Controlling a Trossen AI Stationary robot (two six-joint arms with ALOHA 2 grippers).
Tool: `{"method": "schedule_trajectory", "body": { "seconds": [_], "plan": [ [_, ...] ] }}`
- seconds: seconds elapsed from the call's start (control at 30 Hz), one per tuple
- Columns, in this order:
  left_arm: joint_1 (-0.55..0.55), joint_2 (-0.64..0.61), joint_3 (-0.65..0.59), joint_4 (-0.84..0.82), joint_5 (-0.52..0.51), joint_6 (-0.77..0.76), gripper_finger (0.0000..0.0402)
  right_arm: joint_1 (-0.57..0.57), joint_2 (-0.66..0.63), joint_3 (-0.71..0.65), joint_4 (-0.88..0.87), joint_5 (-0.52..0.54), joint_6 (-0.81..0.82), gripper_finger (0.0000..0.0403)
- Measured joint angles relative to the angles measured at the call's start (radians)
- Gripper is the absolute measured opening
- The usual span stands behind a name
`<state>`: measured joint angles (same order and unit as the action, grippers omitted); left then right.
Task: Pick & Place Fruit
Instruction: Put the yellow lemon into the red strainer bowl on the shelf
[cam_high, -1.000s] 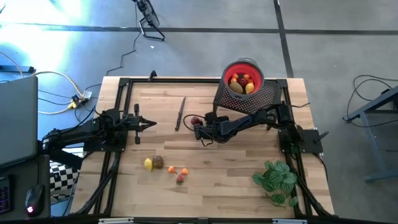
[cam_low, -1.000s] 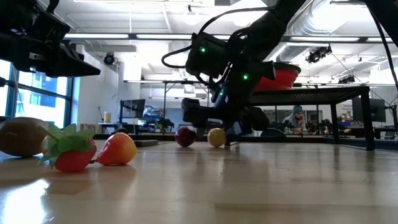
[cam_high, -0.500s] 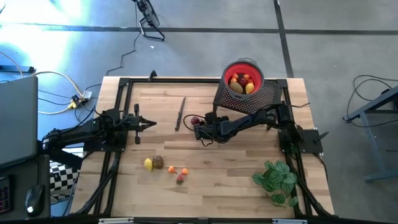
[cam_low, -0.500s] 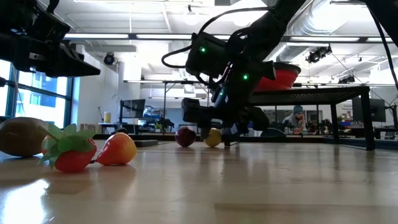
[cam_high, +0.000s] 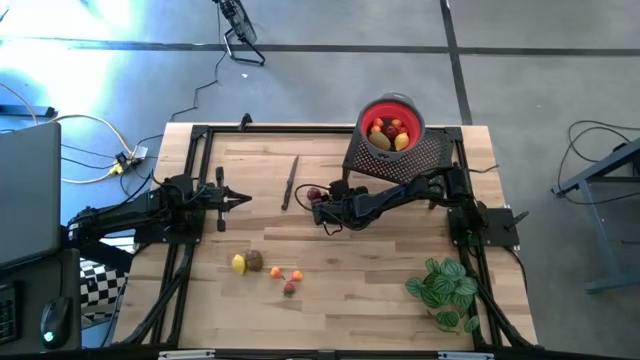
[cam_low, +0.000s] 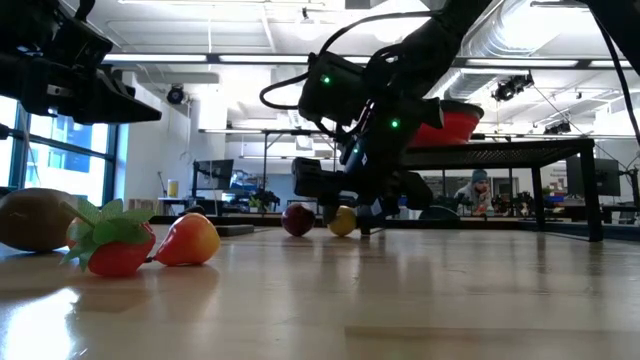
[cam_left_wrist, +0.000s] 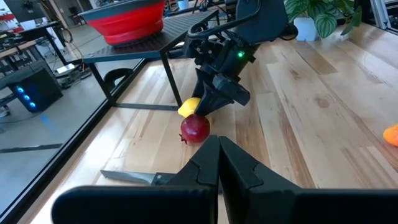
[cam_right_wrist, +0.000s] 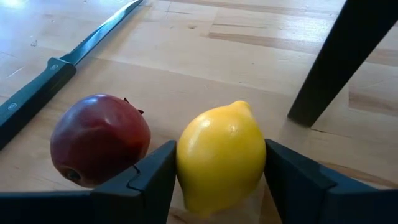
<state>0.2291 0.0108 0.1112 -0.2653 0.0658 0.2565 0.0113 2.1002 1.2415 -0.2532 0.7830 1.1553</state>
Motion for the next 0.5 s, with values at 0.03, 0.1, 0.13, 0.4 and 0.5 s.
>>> {"method": "schedule_trajectory", "body": {
  "seconds": [0.03, 0.1, 0.13, 0.4, 0.5],
  "plan": [
    [0.0, 0.0, 0.0, 0.0, 0.0, 0.0, 0.0, 0.0, 0.0, 0.0, 0.0, 0.0, 0.0, 0.0212],
    [0.0, 0.0, 0.0, 0.0, 0.0, 0.0, 0.0, 0.0, 0.0, 0.0, 0.0, 0.0, 0.0, 0.0216],
    [0.0, 0.0, 0.0, 0.0, 0.0, 0.0, 0.0, 0.0, 0.0, 0.0, 0.0, 0.0, 0.0, 0.0218],
    [0.0, 0.0, 0.0, 0.0, 0.0, 0.0, 0.0, 0.0, 0.0, 0.0, 0.0, 0.0, 0.0, 0.0212],
    [0.0, 0.0, 0.0, 0.0, 0.0, 0.0, 0.0, 0.0, 0.0, 0.0, 0.001, -0.003, 0.0, 0.0214]
  ]
}}
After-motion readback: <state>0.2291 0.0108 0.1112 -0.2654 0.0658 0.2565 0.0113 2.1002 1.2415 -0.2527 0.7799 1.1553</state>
